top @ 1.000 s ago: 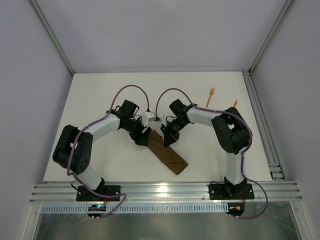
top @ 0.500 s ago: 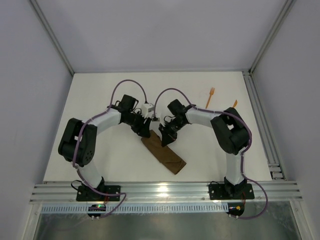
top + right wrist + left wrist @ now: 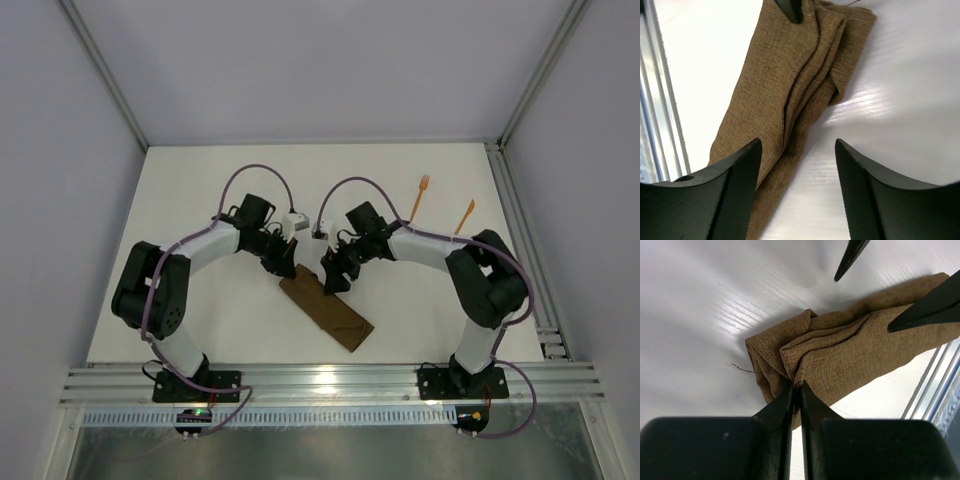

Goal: Fold the napkin into a case and place the utensils inside
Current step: Stuff the top corner of the smaller-rectangle-folded napkin into the folded napkin.

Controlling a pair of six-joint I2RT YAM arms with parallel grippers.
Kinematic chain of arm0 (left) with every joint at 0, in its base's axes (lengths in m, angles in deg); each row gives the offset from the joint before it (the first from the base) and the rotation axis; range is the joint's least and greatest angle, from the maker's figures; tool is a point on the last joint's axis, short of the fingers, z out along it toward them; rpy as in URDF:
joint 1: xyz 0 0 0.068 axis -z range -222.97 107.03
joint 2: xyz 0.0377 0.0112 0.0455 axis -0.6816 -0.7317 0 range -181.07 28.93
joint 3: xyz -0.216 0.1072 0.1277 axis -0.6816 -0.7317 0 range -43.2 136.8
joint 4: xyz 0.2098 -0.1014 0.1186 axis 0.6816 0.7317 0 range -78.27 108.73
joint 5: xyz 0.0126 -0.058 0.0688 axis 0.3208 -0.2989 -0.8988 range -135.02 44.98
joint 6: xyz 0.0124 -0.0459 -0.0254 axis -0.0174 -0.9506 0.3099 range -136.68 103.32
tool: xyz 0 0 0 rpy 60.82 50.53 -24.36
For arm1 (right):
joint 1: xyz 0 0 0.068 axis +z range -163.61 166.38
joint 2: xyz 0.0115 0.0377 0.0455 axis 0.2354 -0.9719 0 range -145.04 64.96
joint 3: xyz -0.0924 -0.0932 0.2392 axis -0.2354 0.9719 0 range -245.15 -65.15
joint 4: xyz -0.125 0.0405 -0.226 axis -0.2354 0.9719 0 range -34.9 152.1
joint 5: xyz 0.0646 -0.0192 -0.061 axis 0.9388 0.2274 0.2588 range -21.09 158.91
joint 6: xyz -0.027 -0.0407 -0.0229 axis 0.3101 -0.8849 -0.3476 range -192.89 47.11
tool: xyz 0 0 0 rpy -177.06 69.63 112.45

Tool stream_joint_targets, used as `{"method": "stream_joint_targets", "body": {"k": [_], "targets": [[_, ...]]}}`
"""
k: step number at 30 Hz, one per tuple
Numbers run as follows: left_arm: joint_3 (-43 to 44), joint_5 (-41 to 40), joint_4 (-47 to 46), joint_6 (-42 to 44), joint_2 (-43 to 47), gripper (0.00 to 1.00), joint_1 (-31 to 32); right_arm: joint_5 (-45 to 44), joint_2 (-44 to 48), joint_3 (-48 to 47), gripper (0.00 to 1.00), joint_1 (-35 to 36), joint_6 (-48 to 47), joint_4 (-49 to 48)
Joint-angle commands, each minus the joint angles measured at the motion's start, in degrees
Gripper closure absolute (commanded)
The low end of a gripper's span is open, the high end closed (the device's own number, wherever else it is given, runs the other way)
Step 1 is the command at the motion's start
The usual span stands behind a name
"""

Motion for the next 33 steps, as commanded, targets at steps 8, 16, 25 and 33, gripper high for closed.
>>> {"method": "stream_joint_targets", "body": {"k": [8, 16, 25, 33], "targets": [[-1.4, 3.8, 1.0, 1.9, 4.0, 1.00, 0.2, -9.3, 18.2, 17.2, 0.28, 0.3, 25.1, -38.9], [-2.1, 5.0, 1.2, 0.8, 4.4, 1.00, 0.2, -10.5, 7.4, 18.0, 0.29, 2.2, 42.2, -55.2], [-1.7, 6.5, 0.2, -2.0, 3.6, 1.00, 0.1, -6.9, 0.0, 15.7, 0.34, 4.8, 44.0, -57.1], [-1.4, 6.0, -0.6, -4.3, 2.9, 1.00, -0.2, -5.5, 0.3, 18.1, 0.65, 5.4, 45.6, -56.2]]}}
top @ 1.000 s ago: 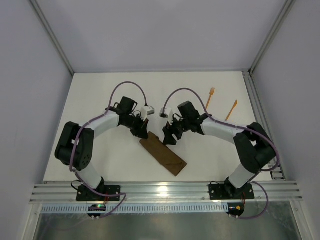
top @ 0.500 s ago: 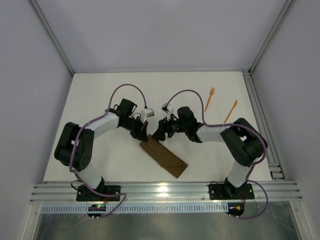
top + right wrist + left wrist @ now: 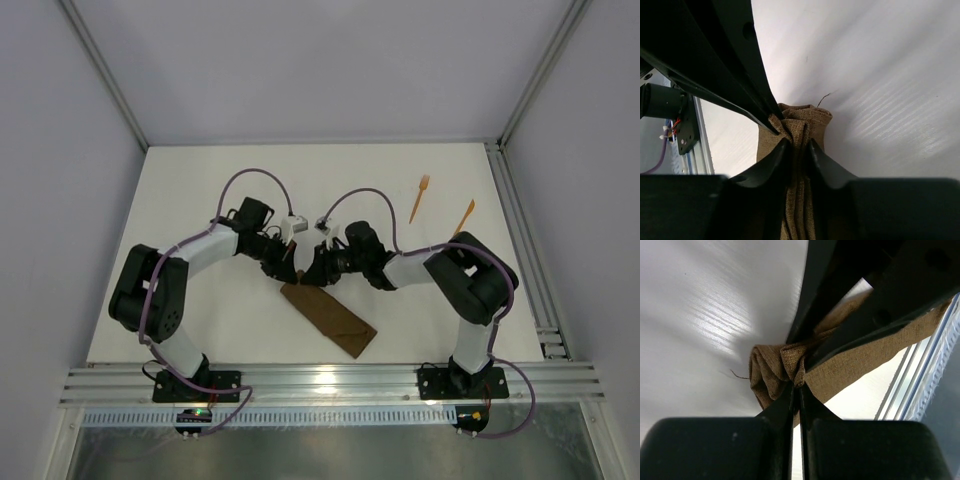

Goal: Fold the napkin into a case and place the utensils inside
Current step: Stuff the top corner of the smaller-rectangle-folded napkin into the folded napkin.

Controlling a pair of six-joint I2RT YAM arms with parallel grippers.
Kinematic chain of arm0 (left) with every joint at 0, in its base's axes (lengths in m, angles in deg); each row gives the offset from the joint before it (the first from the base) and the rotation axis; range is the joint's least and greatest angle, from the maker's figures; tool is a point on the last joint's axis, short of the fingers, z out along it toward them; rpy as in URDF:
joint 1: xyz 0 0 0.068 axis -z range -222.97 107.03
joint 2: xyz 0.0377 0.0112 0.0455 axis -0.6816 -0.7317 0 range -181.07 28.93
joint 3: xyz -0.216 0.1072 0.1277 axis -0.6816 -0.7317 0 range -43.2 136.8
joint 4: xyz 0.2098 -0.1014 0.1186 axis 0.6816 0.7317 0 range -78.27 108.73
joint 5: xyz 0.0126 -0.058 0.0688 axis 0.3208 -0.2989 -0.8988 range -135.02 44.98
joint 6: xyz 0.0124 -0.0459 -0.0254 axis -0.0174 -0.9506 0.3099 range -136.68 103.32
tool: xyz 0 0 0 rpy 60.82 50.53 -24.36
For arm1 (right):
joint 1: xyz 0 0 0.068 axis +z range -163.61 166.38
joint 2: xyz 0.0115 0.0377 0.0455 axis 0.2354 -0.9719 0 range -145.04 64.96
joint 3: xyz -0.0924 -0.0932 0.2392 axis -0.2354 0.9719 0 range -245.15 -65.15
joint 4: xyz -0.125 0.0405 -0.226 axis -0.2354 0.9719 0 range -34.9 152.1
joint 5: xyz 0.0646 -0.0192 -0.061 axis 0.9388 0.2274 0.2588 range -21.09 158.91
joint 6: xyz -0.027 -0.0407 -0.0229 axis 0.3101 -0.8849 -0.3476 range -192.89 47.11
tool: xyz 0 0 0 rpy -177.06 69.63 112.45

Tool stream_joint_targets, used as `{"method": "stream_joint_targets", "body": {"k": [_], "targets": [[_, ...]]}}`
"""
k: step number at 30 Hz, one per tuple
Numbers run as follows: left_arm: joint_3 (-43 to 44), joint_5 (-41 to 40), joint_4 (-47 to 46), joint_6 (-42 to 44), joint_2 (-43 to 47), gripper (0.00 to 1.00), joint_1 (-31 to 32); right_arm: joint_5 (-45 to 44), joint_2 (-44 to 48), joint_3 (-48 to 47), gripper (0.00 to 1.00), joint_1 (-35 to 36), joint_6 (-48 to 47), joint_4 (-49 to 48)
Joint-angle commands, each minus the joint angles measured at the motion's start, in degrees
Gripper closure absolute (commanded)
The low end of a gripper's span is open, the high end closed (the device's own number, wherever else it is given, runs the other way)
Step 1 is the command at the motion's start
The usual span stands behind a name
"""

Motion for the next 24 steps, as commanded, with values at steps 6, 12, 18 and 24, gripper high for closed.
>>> {"method": "stream_joint_targets", "body": {"k": [6, 12, 18, 24], "targets": [[2.2, 1.8, 1.1, -1.6, 0.5, 0.63, -0.3, -1.0, 1.8, 0.4, 0.97, 0.8, 0.9, 0.7], [8.5, -3.9, 1.4, -9.8, -0.5, 0.54, -5.3, -4.3, 3.1, 1.0, 0.97, 2.2, -1.3, 4.4], [9.3, -5.8, 4.8, -7.1, -6.2, 0.54, -3.1, -8.7, 5.1, 1.4, 0.97, 5.4, -5.9, 7.1], [7.7, -4.1, 8.6, -3.5, -7.0, 0.53, -0.6, -12.2, 6.8, 4.2, 0.97, 7.5, -7.0, 5.3]]}}
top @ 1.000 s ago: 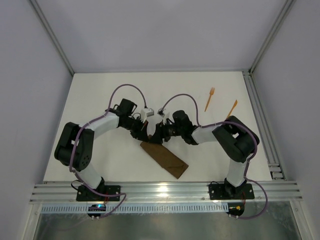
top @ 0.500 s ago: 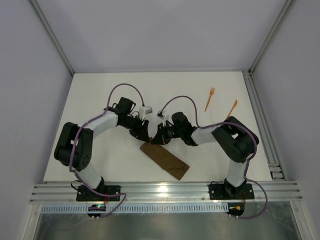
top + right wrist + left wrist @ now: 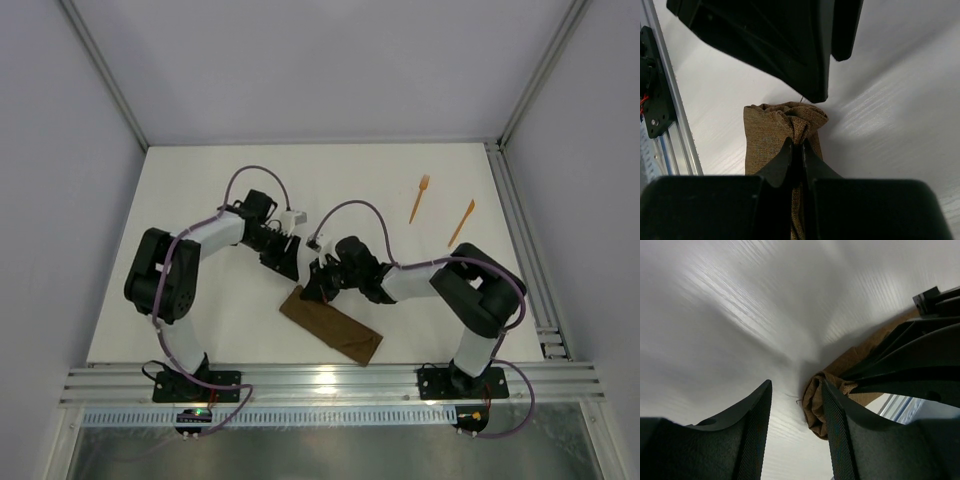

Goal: Fold the napkin into a case and place the utensils inside
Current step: Stuff the top corner of the smaller-rectangle-folded napkin into the folded napkin.

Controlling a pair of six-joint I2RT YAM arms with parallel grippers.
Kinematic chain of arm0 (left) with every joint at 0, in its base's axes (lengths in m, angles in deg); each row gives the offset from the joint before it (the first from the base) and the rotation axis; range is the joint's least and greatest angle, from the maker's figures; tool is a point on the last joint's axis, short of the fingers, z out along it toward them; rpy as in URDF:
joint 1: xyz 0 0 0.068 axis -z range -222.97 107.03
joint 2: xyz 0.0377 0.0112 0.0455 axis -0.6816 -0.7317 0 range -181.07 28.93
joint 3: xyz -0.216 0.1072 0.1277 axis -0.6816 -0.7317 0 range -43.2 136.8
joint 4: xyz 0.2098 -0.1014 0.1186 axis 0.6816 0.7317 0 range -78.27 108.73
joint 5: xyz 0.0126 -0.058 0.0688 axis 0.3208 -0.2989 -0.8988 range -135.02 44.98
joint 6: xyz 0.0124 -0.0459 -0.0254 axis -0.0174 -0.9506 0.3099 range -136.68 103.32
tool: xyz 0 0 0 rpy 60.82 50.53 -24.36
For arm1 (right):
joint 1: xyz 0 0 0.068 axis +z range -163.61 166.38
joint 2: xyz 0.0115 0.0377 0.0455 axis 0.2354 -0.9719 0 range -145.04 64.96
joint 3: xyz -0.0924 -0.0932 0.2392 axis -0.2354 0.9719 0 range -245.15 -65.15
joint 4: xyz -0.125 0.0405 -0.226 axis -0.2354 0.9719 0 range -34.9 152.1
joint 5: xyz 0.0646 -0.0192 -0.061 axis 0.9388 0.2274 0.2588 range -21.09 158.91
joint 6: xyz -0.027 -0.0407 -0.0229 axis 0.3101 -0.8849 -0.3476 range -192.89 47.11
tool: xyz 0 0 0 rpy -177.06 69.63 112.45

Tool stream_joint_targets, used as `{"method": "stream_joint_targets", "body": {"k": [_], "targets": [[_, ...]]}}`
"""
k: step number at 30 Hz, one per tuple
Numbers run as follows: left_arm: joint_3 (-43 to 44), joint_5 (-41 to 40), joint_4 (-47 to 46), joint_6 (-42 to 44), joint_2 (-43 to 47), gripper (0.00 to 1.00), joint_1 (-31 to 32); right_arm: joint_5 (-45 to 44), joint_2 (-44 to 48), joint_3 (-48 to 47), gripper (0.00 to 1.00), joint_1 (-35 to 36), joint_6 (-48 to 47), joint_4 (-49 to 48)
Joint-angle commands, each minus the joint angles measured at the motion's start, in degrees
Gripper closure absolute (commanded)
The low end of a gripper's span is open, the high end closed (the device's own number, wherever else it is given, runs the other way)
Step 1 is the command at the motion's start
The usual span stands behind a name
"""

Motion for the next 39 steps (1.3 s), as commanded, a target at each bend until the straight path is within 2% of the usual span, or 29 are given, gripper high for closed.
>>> {"method": "stream_joint_targets", "body": {"k": [1, 5, 9, 16, 20, 25, 28, 30, 34, 39], "targets": [[-1.0, 0.9, 3.5, 3.1, 1.0, 0.53, 1.8, -3.8, 2.9, 1.4, 0.97, 1.8, -3.7, -1.1], [-1.4, 3.5, 6.6, 5.2, 0.4, 0.52, 2.1, -7.1, 3.7, 1.7, 0.97, 5.0, -8.3, -1.4], [-2.1, 3.3, 8.5, 6.8, 0.3, 0.47, 2.8, -10.6, 4.4, 3.0, 0.97, 7.6, -12.0, -2.8], [-2.2, 3.8, 11.6, 7.0, -0.7, 0.49, 3.1, -16.6, 7.9, 6.6, 0.97, 10.8, -17.8, -5.4], [-1.8, 2.0, 15.7, 9.6, -1.2, 0.49, 3.5, -16.7, 9.1, 8.2, 0.97, 11.3, -21.0, -6.8], [-0.8, 1.3, 16.1, 9.0, -3.3, 0.49, 4.8, -15.5, 9.2, 8.5, 0.97, 11.4, -22.5, -8.3], [0.3, 4.0, 14.8, 7.2, -4.1, 0.49, 4.4, -14.0, 10.1, 9.0, 0.97, 11.9, -23.8, -8.8], [1.4, 9.3, 14.5, 6.1, -3.6, 0.50, 2.4, -13.7, 10.8, 10.0, 0.97, 12.2, -24.1, -9.3], [2.7, 14.9, 11.5, 1.7, -0.4, 0.60, -1.8, -13.2, 11.5, 11.7, 0.97, 12.4, -25.3, -10.4], [3.3, 10.0, 12.6, 3.1, 0.3, 0.61, -1.8, -12.9, 11.5, 11.4, 0.97, 12.8, -28.3, -9.8]]}}
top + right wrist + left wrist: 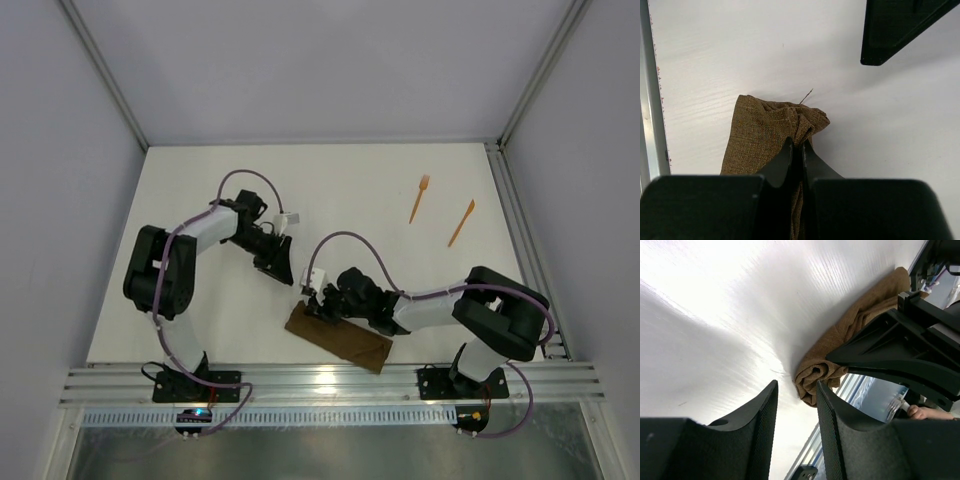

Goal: Fold the napkin into a case and place the utensils inside
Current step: Stuff the top corner of the smaller-rectangle-folded napkin into the folded napkin.

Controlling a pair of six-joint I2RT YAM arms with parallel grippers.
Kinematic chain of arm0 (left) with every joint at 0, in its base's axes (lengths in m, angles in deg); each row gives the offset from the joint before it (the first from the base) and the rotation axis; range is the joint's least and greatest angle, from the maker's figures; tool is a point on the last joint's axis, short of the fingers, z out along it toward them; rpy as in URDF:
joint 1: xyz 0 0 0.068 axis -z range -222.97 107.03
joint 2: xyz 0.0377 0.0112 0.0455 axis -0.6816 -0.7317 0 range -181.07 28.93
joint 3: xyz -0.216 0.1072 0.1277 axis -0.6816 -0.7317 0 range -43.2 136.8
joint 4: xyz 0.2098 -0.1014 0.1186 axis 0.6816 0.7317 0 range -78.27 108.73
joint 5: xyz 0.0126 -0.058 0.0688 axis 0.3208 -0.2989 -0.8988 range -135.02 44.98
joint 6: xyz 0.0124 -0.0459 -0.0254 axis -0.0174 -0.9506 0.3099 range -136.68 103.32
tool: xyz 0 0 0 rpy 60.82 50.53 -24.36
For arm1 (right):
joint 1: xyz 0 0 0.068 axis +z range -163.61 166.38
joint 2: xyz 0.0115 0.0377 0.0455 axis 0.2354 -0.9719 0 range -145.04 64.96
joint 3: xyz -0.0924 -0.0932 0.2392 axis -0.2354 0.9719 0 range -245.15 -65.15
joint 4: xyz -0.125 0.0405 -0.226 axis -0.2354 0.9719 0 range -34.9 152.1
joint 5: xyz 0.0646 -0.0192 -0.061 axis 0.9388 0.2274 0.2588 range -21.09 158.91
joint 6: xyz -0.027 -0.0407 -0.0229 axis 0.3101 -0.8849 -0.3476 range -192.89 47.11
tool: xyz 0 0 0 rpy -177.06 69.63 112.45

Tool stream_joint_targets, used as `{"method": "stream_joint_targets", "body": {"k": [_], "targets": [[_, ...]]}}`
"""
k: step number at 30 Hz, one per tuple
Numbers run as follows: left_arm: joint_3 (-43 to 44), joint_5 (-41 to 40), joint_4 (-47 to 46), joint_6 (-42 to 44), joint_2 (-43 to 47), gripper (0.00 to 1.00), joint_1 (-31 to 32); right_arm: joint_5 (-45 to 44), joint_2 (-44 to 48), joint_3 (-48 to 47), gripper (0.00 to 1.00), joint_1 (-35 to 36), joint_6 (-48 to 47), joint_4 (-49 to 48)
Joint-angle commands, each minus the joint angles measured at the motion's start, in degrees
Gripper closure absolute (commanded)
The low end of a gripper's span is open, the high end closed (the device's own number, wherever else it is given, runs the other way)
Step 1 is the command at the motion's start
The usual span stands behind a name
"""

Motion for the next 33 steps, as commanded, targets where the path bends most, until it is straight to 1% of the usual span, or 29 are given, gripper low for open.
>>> {"method": "stream_joint_targets", "body": {"k": [1, 5, 10, 13, 15, 16, 18, 19, 22, 23, 24, 25, 27, 28, 31, 33], "targets": [[1.4, -2.1, 0.1, -0.2, 1.7, 0.60, 1.7, 0.8, 1.4, -0.4, 0.97, 0.6, -4.0, -2.7], [-0.8, -1.7, 1.2, 1.6, 0.4, 0.52, 5.2, 1.2, 1.0, -1.8, 0.97, 0.7, -5.2, -1.7], [-2.2, -1.3, -0.1, 2.4, -0.1, 0.51, 6.6, 2.1, 0.9, -2.8, 0.97, 0.8, -5.3, -0.2], [-2.7, -1.5, 0.3, 3.1, -0.9, 0.56, 7.4, 2.1, 1.3, -2.9, 0.97, 0.8, -5.8, 0.8], [-3.6, -1.1, -0.1, 3.1, -1.2, 0.62, 7.9, 2.2, 1.4, -3.7, 0.97, 0.8, -6.4, 2.2], [-3.8, -0.8, -0.2, 3.0, -1.7, 0.68, 7.8, 2.2, 1.4, -4.0, 0.97, 0.8, -6.8, 3.3], [-3.8, 0.6, -0.2, 3.1, -1.8, 0.75, 7.8, 2.7, 1.4, -4.6, 0.97, 0.8, -7.5, 4.4], [-3.8, 1.1, -0.4, 3.1, -1.8, 0.84, 7.5, 2.9, 1.4, -5.0, 0.97, 0.8, -7.6, 4.8], [-3.4, 1.9, -1.1, 2.4, -1.7, 1.00, 7.1, 3.0, 1.0, -5.4, 0.96, 0.9, -7.4, 5.5], [-3.3, 1.9, -1.9, 2.1, -1.6, 1.00, 7.0, 2.9, 0.7, -6.0, 0.92, 0.9, -7.1, 5.8], [-3.3, 2.0, -2.3, 2.1, -1.6, 1.00, 6.8, 2.8, 0.0, -6.5, 0.80, 0.8, -6.5, 6.0], [-3.3, 1.9, -2.5, 2.0, -1.6, 1.00, 6.6, 2.2, -0.3, -7.2, 0.71, 0.8, -6.0, 6.9], [-3.6, 1.2, -2.8, 1.7, -1.8, 1.00, 6.5, 1.7, -0.5, -7.2, 0.57, 0.9, -4.1, 7.3], [-3.7, -0.1, -2.8, 1.7, -1.8, 1.00, 6.4, 0.7, -0.4, -7.1, 0.55, 0.9, -3.4, 7.3], [-4.4, -2.2, -3.6, 0.8, -1.6, 1.00, 5.8, -0.9, 0.3, -6.3, 0.55, 0.9, -0.5, 8.0], [-4.9, -2.9, -4.3, 0.1, -1.4, 1.00, 5.8, -1.0, -0.4, -6.1, 0.58, 0.8, 2.0, 7.4]]}}
